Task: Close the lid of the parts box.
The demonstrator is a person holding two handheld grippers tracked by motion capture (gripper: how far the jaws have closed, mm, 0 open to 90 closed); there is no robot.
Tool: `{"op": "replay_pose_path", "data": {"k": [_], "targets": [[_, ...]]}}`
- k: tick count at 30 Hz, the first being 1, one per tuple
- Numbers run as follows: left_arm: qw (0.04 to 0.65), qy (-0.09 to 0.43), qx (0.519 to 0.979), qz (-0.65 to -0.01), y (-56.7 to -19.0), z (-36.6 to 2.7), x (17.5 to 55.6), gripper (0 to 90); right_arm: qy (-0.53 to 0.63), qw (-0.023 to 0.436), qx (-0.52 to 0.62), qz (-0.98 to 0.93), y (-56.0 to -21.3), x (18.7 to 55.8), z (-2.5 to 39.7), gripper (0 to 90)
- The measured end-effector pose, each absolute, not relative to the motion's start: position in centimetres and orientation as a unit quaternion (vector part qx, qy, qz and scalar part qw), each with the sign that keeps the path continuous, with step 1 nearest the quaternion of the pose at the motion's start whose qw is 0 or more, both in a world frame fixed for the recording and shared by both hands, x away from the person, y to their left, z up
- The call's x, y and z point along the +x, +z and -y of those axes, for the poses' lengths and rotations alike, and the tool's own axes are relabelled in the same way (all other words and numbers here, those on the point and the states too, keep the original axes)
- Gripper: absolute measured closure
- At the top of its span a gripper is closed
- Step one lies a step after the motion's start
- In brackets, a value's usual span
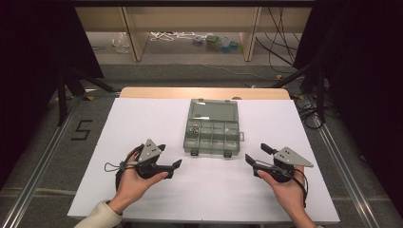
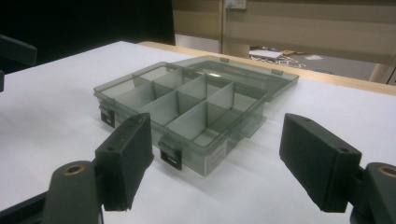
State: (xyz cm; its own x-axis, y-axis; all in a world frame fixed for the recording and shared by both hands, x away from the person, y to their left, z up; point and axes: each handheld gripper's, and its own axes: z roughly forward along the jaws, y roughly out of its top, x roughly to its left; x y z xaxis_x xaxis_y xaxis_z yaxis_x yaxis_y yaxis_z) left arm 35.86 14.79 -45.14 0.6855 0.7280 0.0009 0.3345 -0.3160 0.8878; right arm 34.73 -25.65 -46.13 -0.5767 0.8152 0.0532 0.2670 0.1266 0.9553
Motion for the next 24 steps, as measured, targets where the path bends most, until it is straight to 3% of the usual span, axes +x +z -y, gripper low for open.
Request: {"op": "replay_pose_path", "data": {"k": [9,24], "targets": [[0.474,0.204,0.789,-0.333,-45.2,-14.8,35.8,18.6,0.527,0.250,0.399,-0.707,-44.7,36.3,25.5,26.7],[0.472,0.202,0.791,-0.331,-45.3,-15.0,36.0,18.6,0.463,0.252,0.426,-0.735,-43.3,42.8,23.8,28.4]]}}
